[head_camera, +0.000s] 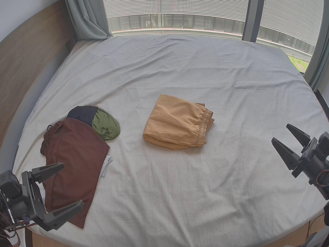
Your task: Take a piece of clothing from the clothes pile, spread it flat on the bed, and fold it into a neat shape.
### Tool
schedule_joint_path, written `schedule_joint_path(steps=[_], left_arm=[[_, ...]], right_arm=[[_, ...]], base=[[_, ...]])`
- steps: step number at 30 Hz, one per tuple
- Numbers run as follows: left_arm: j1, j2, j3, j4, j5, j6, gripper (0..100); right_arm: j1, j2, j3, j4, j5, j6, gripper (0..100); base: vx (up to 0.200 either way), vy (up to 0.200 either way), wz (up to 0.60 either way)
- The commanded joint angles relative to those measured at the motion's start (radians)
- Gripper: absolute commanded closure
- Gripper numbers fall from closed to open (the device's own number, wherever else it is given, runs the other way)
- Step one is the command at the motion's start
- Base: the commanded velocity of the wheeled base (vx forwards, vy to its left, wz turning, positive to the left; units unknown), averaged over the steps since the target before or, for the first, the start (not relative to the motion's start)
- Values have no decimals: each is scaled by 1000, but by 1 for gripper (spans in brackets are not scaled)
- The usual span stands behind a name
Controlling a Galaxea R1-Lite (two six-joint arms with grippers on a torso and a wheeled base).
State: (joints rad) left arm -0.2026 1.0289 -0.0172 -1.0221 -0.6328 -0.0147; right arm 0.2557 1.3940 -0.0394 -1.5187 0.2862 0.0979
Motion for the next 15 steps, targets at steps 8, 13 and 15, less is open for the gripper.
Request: schedule_joint_path(steps=[8, 13, 15], left_arm=[[146, -351, 16, 300, 4, -24, 0], [106, -477, 17, 444, -7, -14, 0], [83, -529, 17, 490, -5, -13, 0]], right_arm=[[-98, -613, 39, 488, -1, -4, 0], [-141, -908, 22, 816, 1, -3, 0], [-170, -1007, 22, 924, 2, -4, 0]], base=[[0, 0, 0], [0, 0, 0], [0, 0, 0]])
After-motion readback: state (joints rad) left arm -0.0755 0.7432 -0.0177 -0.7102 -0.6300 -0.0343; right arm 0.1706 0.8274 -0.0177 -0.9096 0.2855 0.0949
